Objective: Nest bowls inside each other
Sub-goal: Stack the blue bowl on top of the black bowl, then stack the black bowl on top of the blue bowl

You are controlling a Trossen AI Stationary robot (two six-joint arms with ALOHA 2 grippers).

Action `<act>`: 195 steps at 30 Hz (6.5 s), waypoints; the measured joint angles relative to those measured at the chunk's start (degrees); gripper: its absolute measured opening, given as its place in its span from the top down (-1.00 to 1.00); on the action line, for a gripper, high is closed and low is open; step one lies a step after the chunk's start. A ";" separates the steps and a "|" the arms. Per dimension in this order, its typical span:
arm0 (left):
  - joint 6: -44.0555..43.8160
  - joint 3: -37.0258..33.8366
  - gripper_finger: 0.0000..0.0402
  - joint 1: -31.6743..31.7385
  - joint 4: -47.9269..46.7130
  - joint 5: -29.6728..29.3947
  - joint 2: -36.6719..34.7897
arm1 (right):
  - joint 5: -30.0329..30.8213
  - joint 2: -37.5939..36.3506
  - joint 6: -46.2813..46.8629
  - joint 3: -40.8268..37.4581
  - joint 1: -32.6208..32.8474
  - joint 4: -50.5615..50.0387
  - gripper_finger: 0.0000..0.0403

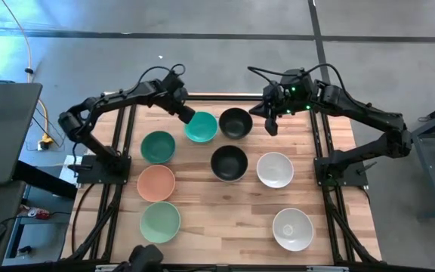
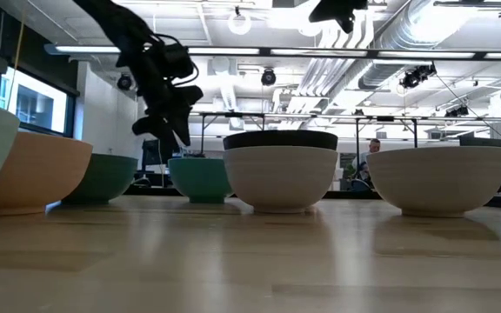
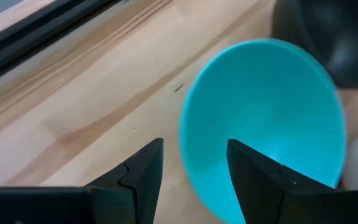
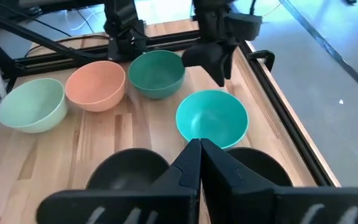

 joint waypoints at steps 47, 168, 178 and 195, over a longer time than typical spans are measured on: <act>3.81 5.88 0.37 -3.96 -5.84 -3.08 8.43 | -3.51 -4.07 -0.89 -0.04 -1.86 -1.30 0.74; -2.46 40.22 0.98 -30.86 -22.57 -4.28 30.06 | -7.05 -11.91 -6.89 -0.04 -8.55 -10.37 0.74; -2.46 40.15 0.58 -30.47 -19.23 -3.41 27.55 | -7.03 -11.91 -6.91 -0.04 -8.55 -10.51 0.74; 4.28 40.15 -0.01 -29.67 -16.66 -2.00 13.60 | 12.91 -4.00 24.93 -0.04 -11.09 -18.36 0.74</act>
